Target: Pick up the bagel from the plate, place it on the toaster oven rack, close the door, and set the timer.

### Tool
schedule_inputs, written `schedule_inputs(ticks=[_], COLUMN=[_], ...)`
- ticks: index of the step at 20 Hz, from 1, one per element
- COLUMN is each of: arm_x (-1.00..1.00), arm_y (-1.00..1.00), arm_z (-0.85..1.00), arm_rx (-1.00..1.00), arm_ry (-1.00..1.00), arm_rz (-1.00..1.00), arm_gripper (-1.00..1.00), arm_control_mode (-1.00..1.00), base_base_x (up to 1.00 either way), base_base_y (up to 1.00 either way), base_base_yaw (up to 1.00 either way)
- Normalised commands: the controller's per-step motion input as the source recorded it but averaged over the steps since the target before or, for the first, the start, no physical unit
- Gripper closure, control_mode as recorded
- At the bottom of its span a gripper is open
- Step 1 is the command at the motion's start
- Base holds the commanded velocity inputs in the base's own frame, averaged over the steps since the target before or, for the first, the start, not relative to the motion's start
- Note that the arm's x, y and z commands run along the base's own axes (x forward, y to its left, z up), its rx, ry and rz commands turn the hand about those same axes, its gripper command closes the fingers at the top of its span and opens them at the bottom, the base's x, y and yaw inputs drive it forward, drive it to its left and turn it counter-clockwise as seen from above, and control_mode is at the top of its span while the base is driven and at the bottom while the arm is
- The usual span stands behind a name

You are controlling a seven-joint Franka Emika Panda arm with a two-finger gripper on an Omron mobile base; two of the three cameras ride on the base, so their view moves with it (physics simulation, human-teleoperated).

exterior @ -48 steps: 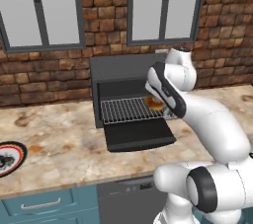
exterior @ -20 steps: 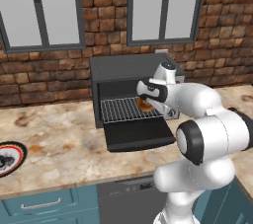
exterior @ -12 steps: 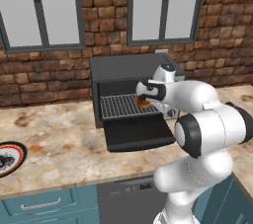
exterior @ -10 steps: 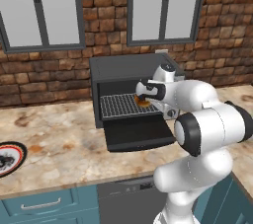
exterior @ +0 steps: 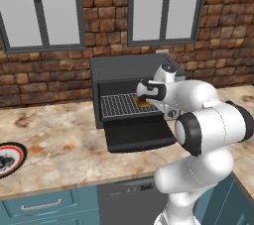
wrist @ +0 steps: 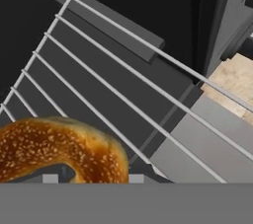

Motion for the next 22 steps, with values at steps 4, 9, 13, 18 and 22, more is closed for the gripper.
schedule_inputs(ticks=[4,9,13,18,22], arm_x=[0.05,-0.02,-0.31,-0.48,-0.56], arm_y=[-0.11,-0.09,0.0,0.0,0.0], arm_z=[0.47,0.5,0.12,-0.19,-0.58], arm_rx=[0.05,0.03,0.0,0.0,0.01], arm_ry=[0.0,-0.06,-0.32,-0.31,-0.18], arm_rz=[0.0,0.0,0.0,0.0,0.0], arm_gripper=[-1.0,-1.0,-1.0,-1.0,-1.0], arm_control_mode=[-1.0,-1.0,-1.0,-1.0,-1.0], base_base_x=[0.0,0.0,0.0,0.0,0.0], base_base_y=[0.0,0.0,0.0,0.0,0.0], base_base_yaw=[0.0,0.0,0.0,0.0,0.0])
